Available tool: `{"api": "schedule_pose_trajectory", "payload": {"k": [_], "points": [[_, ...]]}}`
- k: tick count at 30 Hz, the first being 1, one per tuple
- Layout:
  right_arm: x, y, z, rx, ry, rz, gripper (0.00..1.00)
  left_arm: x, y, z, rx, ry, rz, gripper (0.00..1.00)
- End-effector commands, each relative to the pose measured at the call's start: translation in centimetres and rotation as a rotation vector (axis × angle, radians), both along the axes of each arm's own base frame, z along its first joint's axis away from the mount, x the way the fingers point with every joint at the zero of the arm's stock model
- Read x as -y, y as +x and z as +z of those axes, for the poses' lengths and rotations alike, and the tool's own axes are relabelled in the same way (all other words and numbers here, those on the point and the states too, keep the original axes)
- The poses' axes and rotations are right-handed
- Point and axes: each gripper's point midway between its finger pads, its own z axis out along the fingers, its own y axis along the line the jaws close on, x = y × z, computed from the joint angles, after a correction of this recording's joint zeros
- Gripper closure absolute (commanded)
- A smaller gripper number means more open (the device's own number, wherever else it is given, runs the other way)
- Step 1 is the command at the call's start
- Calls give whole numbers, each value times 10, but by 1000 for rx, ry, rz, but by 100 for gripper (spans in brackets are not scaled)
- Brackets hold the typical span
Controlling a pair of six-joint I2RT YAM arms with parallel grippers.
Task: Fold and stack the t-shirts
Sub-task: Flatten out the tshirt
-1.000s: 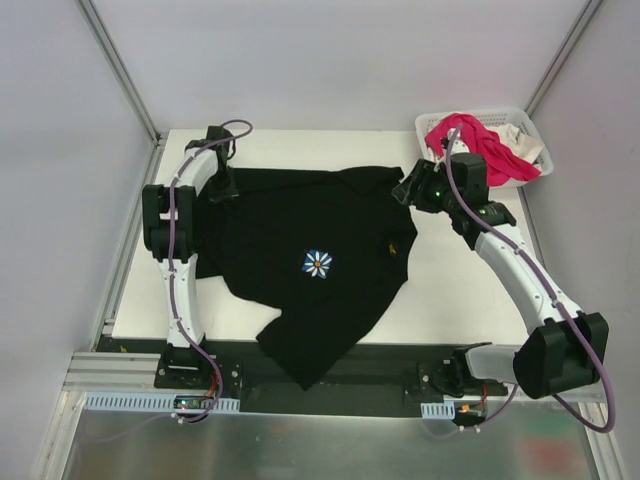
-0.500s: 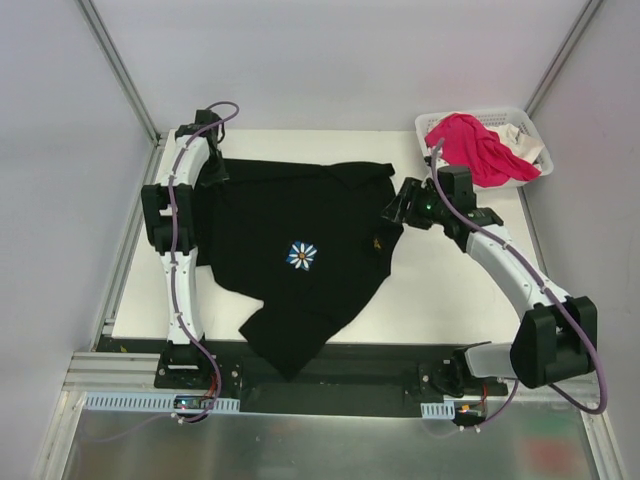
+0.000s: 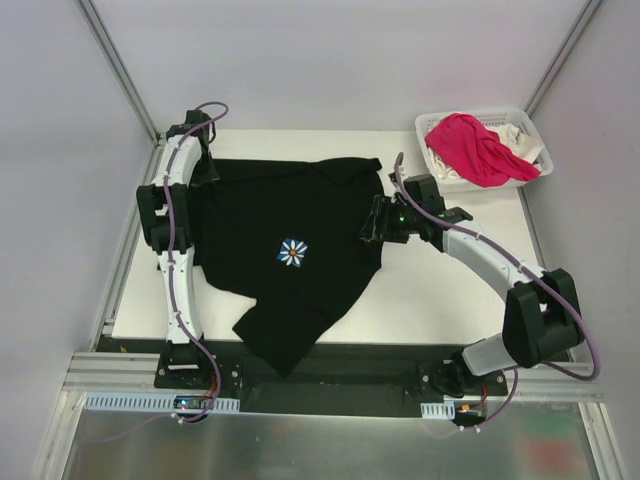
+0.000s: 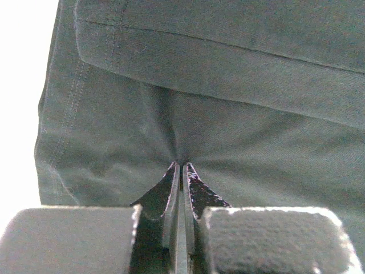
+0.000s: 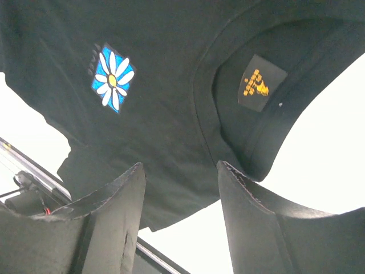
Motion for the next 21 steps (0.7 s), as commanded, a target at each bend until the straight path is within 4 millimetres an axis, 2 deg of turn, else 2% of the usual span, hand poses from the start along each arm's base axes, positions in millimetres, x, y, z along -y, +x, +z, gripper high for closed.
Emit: {"api": "schedule_pose_trajectory", "payload": {"k": [1,4,5,7,8,9,10,11,12,13,14,15,16,17,18,19,20,21], "points": [[-11,-12,-11,-30,-32,80,44,-21,-2,15,12,55,54,96],[-23,-21,-18,-53,-40,130,43,-10,-3,23,30,8,28,71],[-26,-23,-18,-49,-45,151,44,-2,-5,29,37,-5,5,53],[-33,-32,-18,-43,-66,184,44,5,-9,32,40,0,-34,38],[-35,-35,-17,-34,-73,200,44,13,-10,47,68,9,-60,28],[-40,-41,-16,-27,-77,216,43,18,-12,52,78,6,-77,17],[-41,-44,-15,-29,-78,225,43,25,-16,47,80,-2,-106,13],[-43,-48,-15,-29,-81,236,43,31,-19,51,95,-8,-120,9],[-47,-54,-12,-17,-85,257,43,37,-21,73,150,-15,-132,7],[-47,-60,-15,-25,-99,268,43,57,-25,77,165,-41,-181,7],[-48,-65,-15,-22,-108,278,43,65,-32,74,170,-46,-194,7],[-52,-73,-15,-15,-122,298,43,81,-37,93,214,-54,-225,6],[-51,-81,-16,-17,-128,306,44,88,-48,89,199,-48,-248,6],[-52,-87,-15,-11,-129,316,44,92,-56,103,228,-34,-258,7],[-55,-97,-16,-6,-140,339,43,97,-62,105,230,-27,-268,7],[-54,-103,-13,3,-138,341,43,108,-76,96,199,-11,-313,7],[-52,-111,-18,-6,-146,350,43,112,-83,105,216,2,-329,7],[-54,-120,-20,-9,-151,370,43,116,-90,104,209,14,-348,6]]}}
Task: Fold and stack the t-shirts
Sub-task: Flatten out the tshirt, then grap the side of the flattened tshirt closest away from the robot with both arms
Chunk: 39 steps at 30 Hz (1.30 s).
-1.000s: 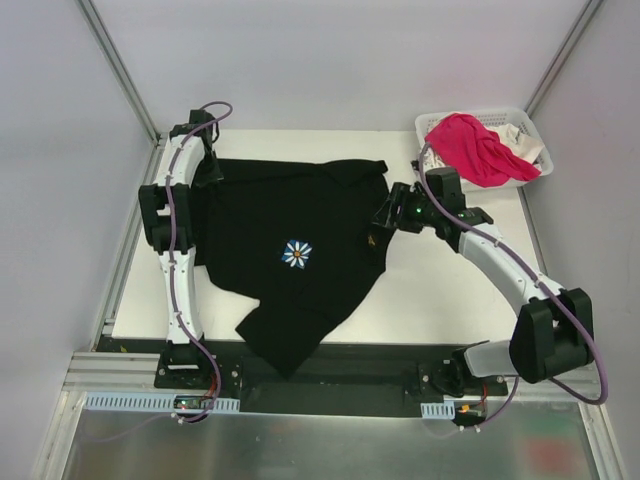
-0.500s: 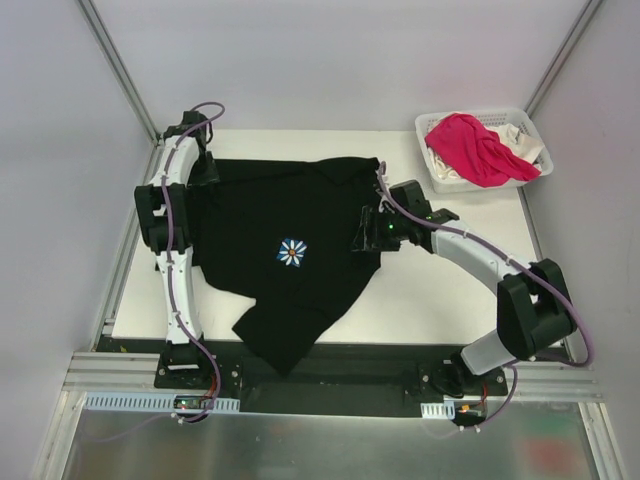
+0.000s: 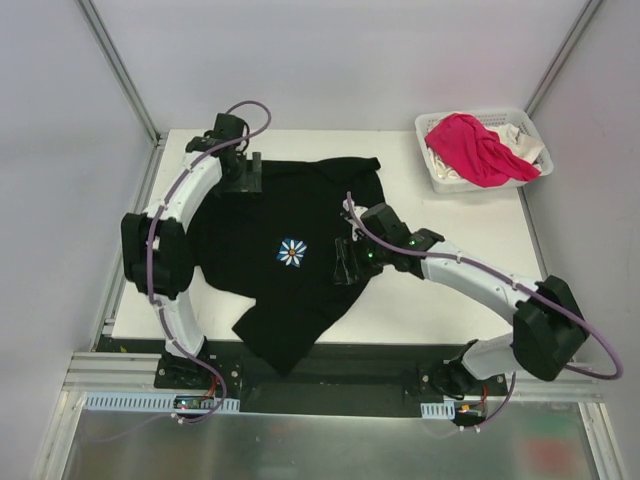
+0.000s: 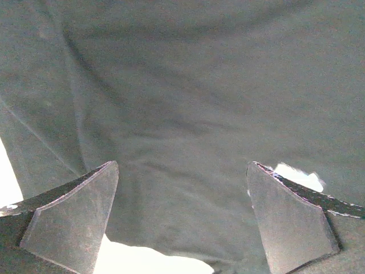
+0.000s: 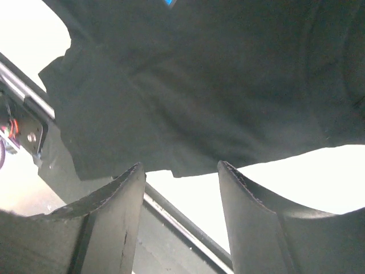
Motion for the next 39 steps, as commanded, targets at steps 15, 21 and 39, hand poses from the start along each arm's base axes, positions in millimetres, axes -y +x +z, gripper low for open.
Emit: {"api": "schedule_pose_trajectory", "payload": {"k": [15,21,39], "points": [[-12,-87,-41,9,-60,180,37,29,-52,35,218,18,-33,5],[-57,-97,-34,37,-93,283,37,-10,-62,32,183,112,130,4],[-104,-152,-42,73,-211,481,37,-49,-68,10,130,201,255,2]]}}
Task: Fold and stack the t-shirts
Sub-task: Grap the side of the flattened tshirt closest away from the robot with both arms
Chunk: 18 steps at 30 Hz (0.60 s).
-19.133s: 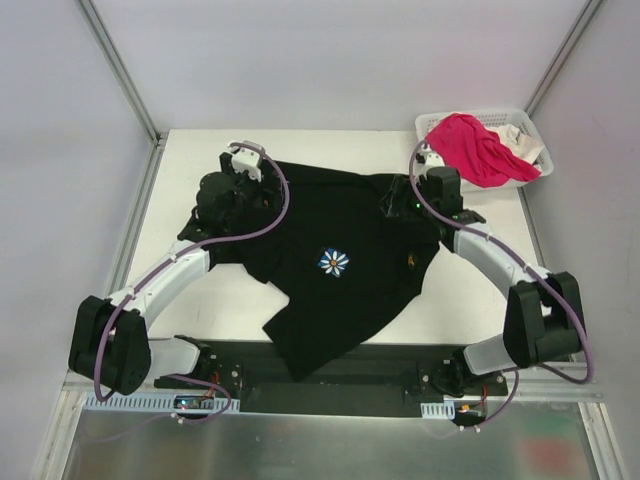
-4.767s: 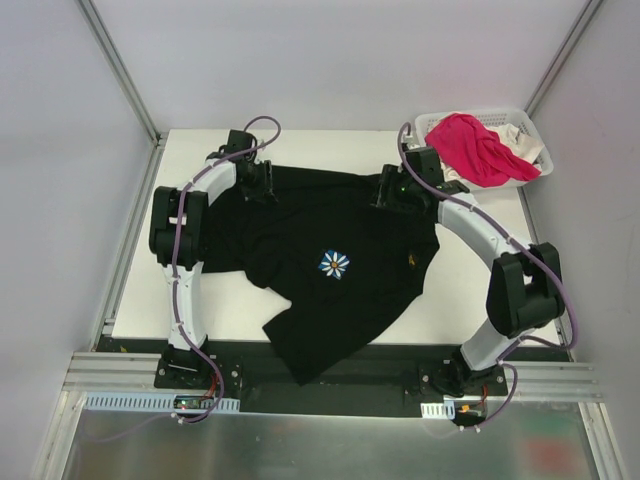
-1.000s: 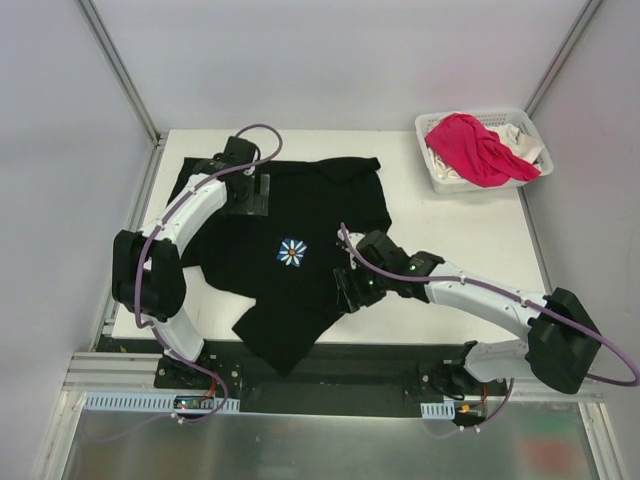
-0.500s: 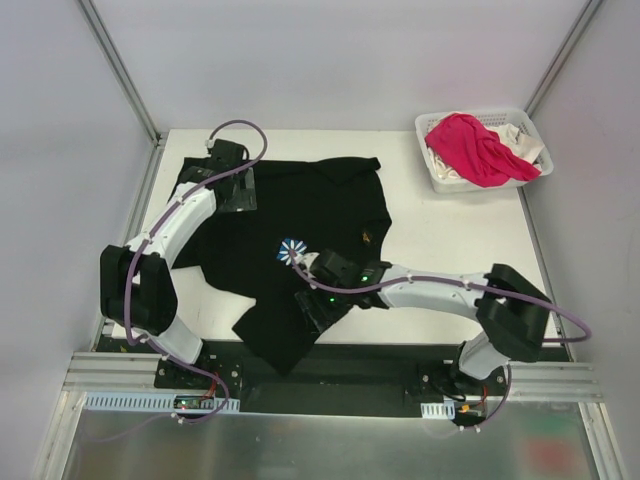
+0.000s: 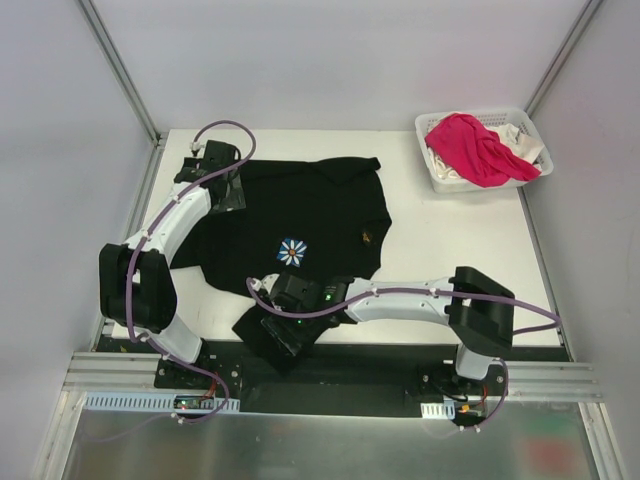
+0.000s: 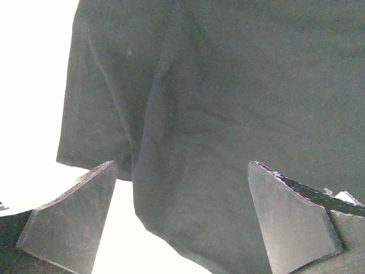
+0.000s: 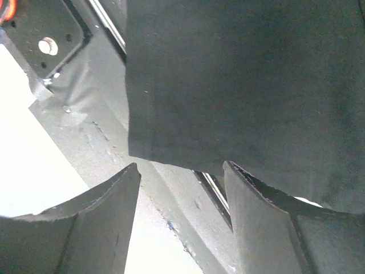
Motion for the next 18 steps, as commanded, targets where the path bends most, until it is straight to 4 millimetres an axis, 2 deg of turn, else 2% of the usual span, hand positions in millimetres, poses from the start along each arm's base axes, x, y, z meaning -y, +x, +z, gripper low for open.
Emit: {"api": "schedule_pose_trajectory", "payload": {"k": [1,3,9,13,14,15,17,18], "points": [[17,2,2,40,-25,-13,37,-11,-9,-3,-18,22,37,2],[18,-8,3,-1,6,-7,36,-12,-11,-6,-24,26,41,2],[31,-31,-21,-101,-8,15,36,-8,-7,-1,-2,6,44,3],[21,-34,-20,-76,-53,39,37,-8,-4,0,12,4,46,3],[24,-38,-26,-69,-94,57,37,-7,-4,-1,10,-1,43,3],[13,-37,-18,-60,-80,63,36,-6,-3,-2,9,-5,40,3],[12,-40,-21,-47,-119,89,36,-5,-2,-4,5,-5,40,4],[5,-39,-15,-31,-110,94,36,-6,-1,-3,8,-4,39,3]]}}
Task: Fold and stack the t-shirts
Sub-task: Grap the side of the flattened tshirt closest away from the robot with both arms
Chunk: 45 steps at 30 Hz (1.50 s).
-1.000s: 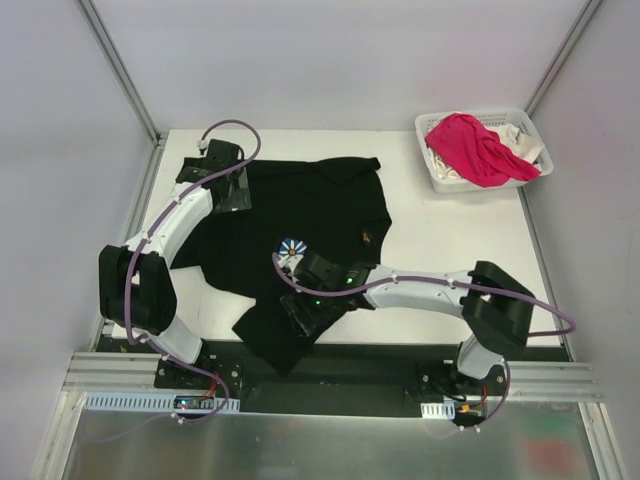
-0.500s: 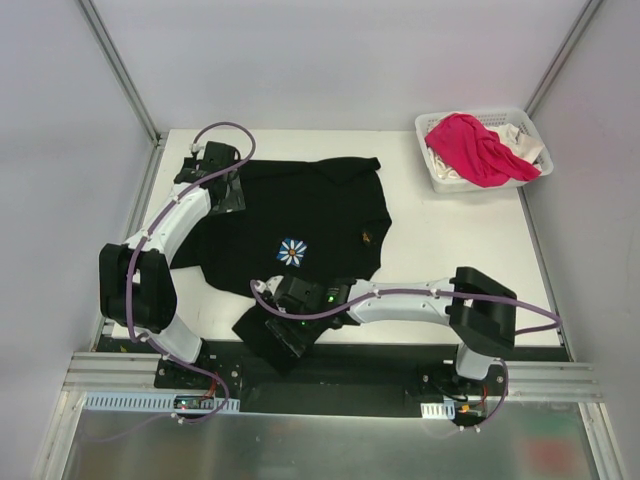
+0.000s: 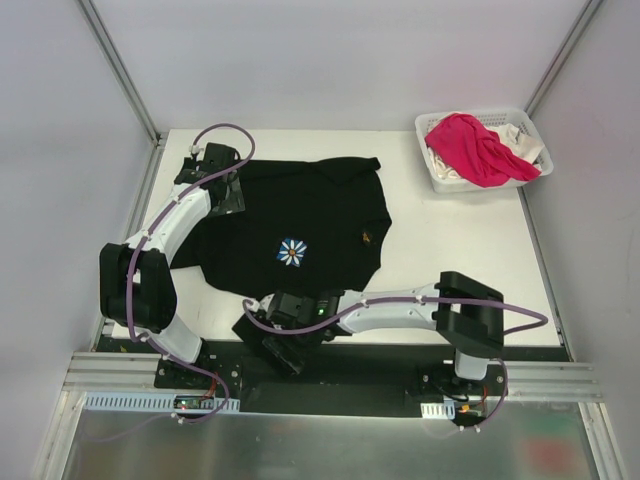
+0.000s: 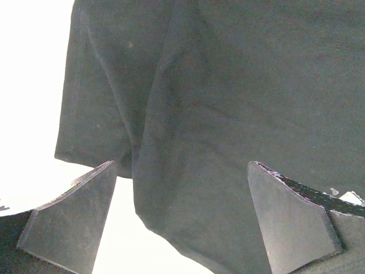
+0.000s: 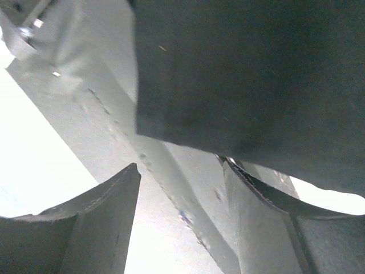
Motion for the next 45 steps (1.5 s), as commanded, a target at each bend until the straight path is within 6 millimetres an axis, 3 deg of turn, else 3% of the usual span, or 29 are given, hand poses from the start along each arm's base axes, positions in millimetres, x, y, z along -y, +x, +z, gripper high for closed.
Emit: {"api": "schedule_pose_trajectory", "payload": {"k": [1,17,25,35,45], "points": [[-19,-1,15,47,-5,43,36,-4,5,5,28,5,27,3],[-24,-20,0,-7,-33,103,37,-30,2,14,67,88,131,2],[-36,-29,-10,-41,-57,148,37,-28,7,18,77,81,126,2],[-44,-26,-15,-35,-88,169,37,-26,7,15,64,79,104,3],[-52,-18,-9,-10,-71,174,38,-26,7,28,101,74,95,3]]}}
